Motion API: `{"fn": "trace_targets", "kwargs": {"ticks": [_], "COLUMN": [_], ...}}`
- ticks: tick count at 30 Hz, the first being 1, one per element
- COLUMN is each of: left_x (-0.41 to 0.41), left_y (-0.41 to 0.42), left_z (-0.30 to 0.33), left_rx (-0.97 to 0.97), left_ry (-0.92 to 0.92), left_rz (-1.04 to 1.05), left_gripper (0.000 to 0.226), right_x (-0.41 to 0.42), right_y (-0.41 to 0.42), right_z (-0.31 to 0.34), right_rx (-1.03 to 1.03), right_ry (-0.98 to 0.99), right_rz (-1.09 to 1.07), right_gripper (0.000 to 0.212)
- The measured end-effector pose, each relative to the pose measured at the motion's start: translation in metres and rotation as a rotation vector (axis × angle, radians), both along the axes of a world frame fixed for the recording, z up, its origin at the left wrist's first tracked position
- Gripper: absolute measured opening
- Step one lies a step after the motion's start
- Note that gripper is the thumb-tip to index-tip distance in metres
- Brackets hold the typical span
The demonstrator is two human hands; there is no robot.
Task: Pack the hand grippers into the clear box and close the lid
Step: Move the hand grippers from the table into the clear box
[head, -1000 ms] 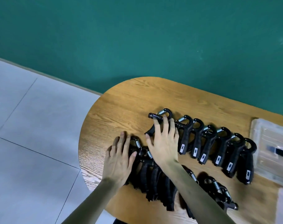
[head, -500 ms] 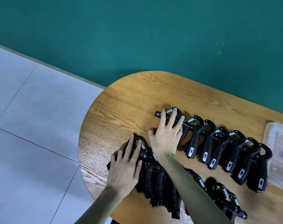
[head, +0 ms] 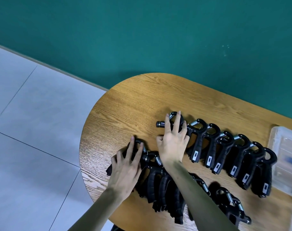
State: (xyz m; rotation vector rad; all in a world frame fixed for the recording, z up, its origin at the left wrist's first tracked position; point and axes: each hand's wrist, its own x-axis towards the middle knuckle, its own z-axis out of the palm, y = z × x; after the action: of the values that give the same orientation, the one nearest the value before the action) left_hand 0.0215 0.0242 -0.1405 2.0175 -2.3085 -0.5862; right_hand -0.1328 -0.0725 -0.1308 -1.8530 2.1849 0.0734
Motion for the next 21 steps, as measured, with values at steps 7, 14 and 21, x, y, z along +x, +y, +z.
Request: {"fn": "trace_targets", "kwargs": {"ticks": [7,14,21], "left_x": [-0.002,-0.044,-0.111], "left_y": [-0.003,-0.007,0.005], "left_z": [0.022,0.046,0.065], "left_rx": [-0.057,-0.133,-0.17], "left_ry": [0.023,0.084,0.145], "left_rz": [0.087,0.116,0.071], "left_gripper": [0.081,0.076,0.071], "right_x": [-0.019,-0.06,-0.114], "right_y": [0.033,0.079,0.122], "right_z": [0.035,0.063,0.076], "right_rx": [-0.073,-0.153,-0.19], "right_ry": [-0.007,-0.019,-0.052], "right_rz": [0.06,-0.002,-0.053], "right_gripper": [0.086,0.088,0.086]}}
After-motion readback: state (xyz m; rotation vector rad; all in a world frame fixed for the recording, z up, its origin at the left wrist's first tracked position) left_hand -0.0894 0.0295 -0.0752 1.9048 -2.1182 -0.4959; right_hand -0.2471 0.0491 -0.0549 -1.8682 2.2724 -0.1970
